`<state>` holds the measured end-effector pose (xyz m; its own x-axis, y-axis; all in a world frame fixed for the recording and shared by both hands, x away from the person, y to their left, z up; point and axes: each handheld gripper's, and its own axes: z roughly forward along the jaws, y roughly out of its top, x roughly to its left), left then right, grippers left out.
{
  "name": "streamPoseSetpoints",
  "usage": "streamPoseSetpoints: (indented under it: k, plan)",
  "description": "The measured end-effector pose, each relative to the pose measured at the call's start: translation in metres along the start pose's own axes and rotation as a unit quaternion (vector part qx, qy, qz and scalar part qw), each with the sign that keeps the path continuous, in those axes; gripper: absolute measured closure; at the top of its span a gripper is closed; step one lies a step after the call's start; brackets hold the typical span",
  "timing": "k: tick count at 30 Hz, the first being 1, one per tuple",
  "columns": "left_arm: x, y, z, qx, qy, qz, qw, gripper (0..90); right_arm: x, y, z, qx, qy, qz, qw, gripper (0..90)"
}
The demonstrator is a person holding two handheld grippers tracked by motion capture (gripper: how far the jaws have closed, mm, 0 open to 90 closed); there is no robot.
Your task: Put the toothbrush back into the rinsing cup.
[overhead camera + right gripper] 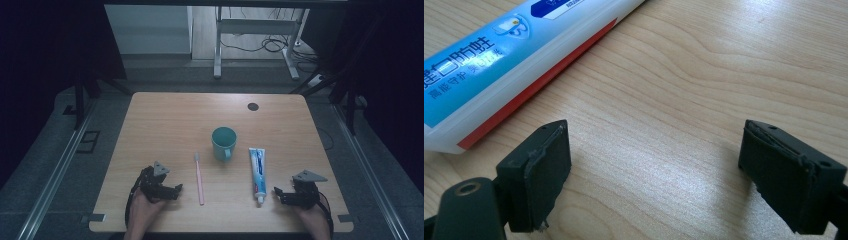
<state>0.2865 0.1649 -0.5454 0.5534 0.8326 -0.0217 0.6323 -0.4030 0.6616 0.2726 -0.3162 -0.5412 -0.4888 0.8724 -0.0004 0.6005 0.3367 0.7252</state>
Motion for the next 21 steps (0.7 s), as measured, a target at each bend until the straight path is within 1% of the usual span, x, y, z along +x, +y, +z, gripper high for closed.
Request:
streamPoseSetpoints:
  k: [6, 14, 18, 21]
  plan:
    - [-0.0001, -0.0003, -0.0001, -0.003, 0.002, -0.005, 1.0, 1.1, 0.0, 0.0, 0.0, 0.0, 0.0, 0.0, 1.0, 13.1]
    - [0.0, -0.0002, 0.0, -0.003, 0.001, -0.004, 1.0, 0.9, 0.0, 0.0, 0.0, 0.0, 0.0, 0.0, 1.0, 13.1]
    - [-0.0001, -0.0004, -0.0004, -0.004, 0.003, -0.007, 1.0, 1.8, -0.0001, 0.0, 0.0, 0.0, 0.0, 0.0, 1.0, 13.1]
    - [0.0008, -0.0013, -0.0017, -0.009, 0.006, -0.01, 0.9999, 4.8, -0.0001, 0.0, 0.0, 0.0, 0.0, 0.0, 1.0, 13.1]
